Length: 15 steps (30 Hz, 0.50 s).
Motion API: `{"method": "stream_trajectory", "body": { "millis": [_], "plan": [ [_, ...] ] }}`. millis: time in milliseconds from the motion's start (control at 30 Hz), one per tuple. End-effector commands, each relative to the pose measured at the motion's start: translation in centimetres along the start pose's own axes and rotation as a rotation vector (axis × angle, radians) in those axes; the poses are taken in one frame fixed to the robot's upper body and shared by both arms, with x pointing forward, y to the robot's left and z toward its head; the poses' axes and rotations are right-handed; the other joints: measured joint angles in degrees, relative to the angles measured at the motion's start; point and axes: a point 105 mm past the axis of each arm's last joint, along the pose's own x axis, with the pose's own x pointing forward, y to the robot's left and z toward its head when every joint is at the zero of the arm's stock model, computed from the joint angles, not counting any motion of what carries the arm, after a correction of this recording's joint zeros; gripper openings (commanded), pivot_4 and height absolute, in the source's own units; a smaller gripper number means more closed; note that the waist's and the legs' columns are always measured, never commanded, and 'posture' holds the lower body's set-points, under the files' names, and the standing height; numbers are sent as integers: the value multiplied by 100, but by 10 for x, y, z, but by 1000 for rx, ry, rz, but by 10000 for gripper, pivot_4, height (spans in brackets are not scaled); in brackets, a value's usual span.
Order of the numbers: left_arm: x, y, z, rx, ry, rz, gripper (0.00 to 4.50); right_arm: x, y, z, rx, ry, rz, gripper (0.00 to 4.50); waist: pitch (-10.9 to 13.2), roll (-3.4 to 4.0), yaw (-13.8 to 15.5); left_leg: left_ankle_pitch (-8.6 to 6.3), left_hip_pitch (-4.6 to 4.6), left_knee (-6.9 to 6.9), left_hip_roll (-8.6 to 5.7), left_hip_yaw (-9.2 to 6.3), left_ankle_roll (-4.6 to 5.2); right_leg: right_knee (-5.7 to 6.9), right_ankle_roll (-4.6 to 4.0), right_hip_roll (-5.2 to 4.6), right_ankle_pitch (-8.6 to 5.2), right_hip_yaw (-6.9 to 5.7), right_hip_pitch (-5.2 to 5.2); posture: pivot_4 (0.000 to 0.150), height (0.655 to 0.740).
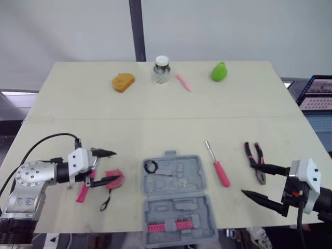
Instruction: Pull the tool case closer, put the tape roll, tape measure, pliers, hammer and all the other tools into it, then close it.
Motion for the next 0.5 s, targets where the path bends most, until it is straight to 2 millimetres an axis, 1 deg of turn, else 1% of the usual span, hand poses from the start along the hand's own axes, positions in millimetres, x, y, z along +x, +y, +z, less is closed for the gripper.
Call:
{"method": "stream_trajectory", "body": {
  "millis": [33,200,400,500],
  "plan": [
    [-5,0,-2,27,27,-18,40154,-1,2,6,-23,-12,19,45000,0,0,6,0,0,0,0,0,0,0,0,0,0,0,0,1500,6950],
    [-13,-6,-13,0,77,-39,40154,0,4,6,-16,-15,29,45000,0,0,-2,0,0,0,0,0,1,1,0,0,0,-1,0,1500,6950],
    [-17,-3,-23,-2,114,-34,40154,2,6,6,-15,-21,49,45000,0,0,-2,0,1,0,1,0,1,1,0,0,0,1,0,1500,6950],
    [-19,-1,-33,3,145,-46,40154,2,6,6,-17,-23,49,45000,0,0,3,0,1,0,0,1,1,1,0,0,0,-1,-1,1500,6950]
  ]
}}
